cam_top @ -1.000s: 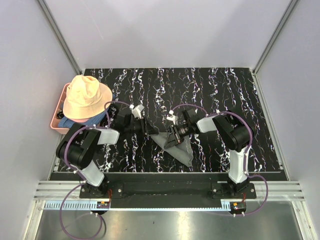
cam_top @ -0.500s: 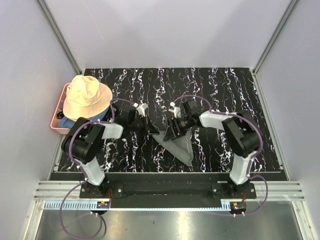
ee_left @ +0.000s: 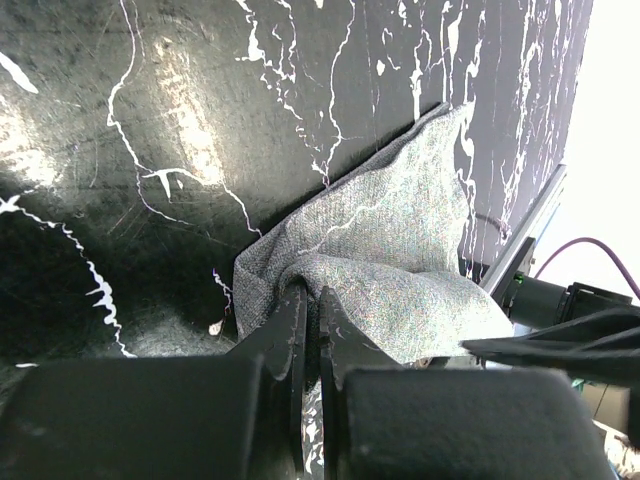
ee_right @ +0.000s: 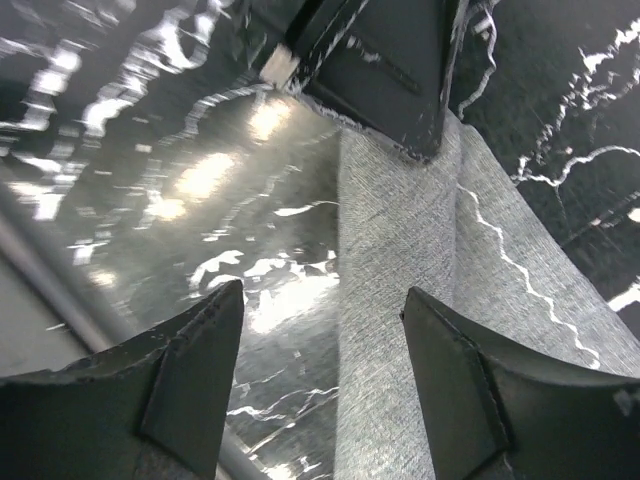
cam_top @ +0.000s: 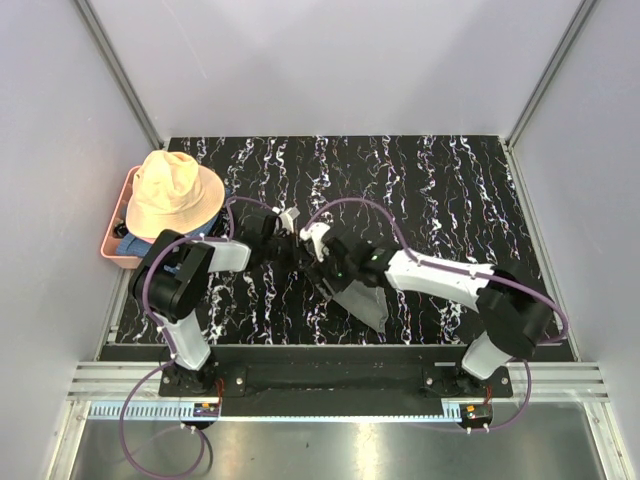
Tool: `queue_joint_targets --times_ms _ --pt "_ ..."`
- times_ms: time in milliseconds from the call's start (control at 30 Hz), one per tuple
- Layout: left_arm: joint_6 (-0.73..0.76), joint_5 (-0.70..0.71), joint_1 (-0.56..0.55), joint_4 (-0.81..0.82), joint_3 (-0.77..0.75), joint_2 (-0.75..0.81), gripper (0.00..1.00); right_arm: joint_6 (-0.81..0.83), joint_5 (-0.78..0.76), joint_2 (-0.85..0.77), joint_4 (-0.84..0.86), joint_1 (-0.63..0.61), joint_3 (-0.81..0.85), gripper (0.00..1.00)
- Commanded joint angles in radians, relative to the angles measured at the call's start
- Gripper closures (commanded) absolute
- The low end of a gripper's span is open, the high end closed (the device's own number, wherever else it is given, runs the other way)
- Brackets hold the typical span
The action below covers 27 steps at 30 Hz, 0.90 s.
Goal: Fold the napkin, place the utensils inside, and roll it up
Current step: Roll the napkin with the utensil
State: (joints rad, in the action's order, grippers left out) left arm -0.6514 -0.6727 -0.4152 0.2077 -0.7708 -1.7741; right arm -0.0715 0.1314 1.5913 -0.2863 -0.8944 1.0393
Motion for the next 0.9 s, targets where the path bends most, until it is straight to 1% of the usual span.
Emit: queue_joint_targets --times_ms 0,100,367,600,800,833,867 --pt "-0.001 0.018 -0.008 -0.034 -0.030 -0.027 1.00 0.039 -0.333 0.048 -0.027 -0.092 0.005 0.28" --pt "-0.010 0.018 -0.008 -0.031 -0.035 -0.028 1.00 0.047 -0.386 0.079 -0.024 -0.120 0.008 0.29" --pt "-0.017 0.012 -0.008 -0.031 -0.036 -0.024 1.00 0.058 -0.424 0.148 -0.020 -0.153 -0.012 0.32" --pt "-0.019 0.007 -0.008 -0.024 -0.038 -0.001 1.00 -0.011 -0.421 0.213 -0.031 -0.152 -0.009 0.37" --pt "-0.020 0.013 -0.007 -0.031 -0.050 0.027 0.99 -0.086 -0.365 0.254 -0.054 -0.124 -0.013 0.40" --pt "-0.021 0.015 -0.007 -0.034 -0.051 0.031 0.97 -0.094 -0.349 0.266 -0.059 -0.114 -0.013 0.41" --pt "-0.021 0.025 -0.005 -0.037 -0.051 0.038 0.84 -0.109 -0.307 0.272 -0.060 -0.103 -0.015 0.42"
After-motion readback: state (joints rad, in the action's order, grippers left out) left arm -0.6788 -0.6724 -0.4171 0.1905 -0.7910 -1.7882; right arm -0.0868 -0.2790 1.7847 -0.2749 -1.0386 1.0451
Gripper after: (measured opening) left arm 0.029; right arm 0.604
